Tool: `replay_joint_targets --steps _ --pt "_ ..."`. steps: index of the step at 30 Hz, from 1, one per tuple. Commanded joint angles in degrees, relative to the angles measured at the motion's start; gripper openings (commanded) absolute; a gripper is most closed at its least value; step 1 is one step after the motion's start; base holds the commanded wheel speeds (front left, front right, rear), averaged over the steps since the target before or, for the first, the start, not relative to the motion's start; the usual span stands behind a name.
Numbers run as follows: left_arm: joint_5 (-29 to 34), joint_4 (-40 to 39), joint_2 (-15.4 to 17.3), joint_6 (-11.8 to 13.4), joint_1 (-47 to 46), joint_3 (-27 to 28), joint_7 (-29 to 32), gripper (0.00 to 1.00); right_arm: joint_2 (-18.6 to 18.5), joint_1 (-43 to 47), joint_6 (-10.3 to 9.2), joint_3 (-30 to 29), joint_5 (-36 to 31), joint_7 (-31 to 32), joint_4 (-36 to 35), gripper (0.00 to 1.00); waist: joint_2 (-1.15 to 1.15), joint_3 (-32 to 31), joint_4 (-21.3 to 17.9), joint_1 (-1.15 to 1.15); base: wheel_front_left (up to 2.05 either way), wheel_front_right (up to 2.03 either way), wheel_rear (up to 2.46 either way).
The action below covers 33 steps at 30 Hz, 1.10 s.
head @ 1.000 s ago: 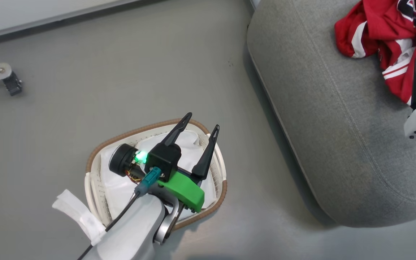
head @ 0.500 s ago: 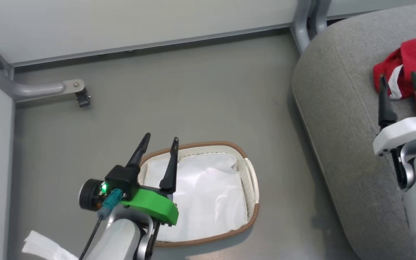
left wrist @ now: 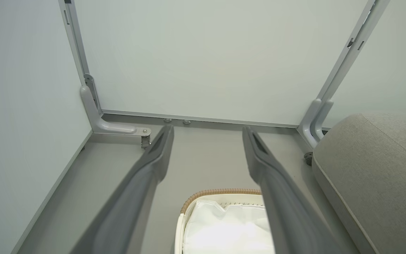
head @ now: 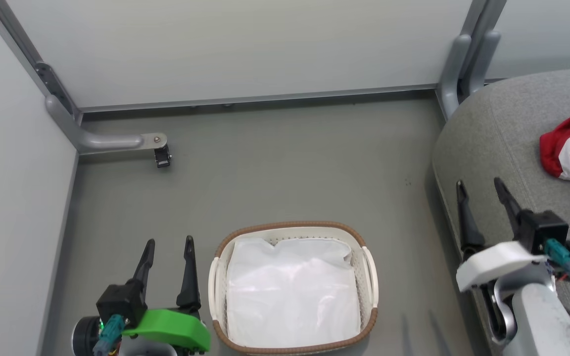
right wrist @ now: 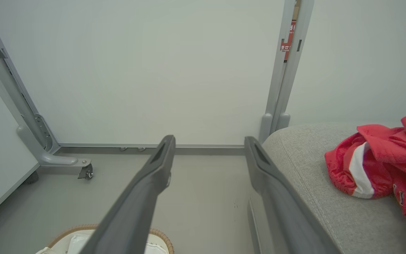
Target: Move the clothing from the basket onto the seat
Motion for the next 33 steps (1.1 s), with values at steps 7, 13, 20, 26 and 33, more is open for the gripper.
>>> replay_joint_targets --steps 7,13,20,26,33 --pt "1.14 -0.5 -1.15 -1.83 5.84 4.01 -0.03 1.0 0.68 8.93 -0.08 2.72 2.84 -0.28 -4.33 1.0 0.0 -2.81 0.55 0.0 0.0 0.0 0.0" --pt "1.9 -1.56 -1.41 -2.47 8.47 6.18 -0.04 1.0 0.7 12.61 -0.08 4.22 2.46 -0.28 -5.82 1.0 0.0 -4.08 0.52 0.0 0.0 0.0 0.0" --pt "3.01 -3.47 -1.65 -2.67 10.96 7.37 -0.03 1.0 0.73 14.38 -0.07 5.15 4.15 -0.28 -6.37 1.0 0.0 -5.04 0.3 0.0 0.0 0.0 0.0" --pt "3.24 -4.04 -1.72 -2.96 11.78 7.74 -0.04 1.0 0.73 14.83 -0.07 5.36 4.2 -0.28 -6.16 1.0 0.0 -5.52 0.46 0.0 0.0 0.0 0.0" --pt "3.05 -4.01 -1.74 -2.64 11.55 7.43 -0.04 1.0 0.73 14.64 -0.08 5.75 4.69 -0.28 -6.09 1.0 0.0 -5.46 0.42 0.0 0.0 0.0 0.0"
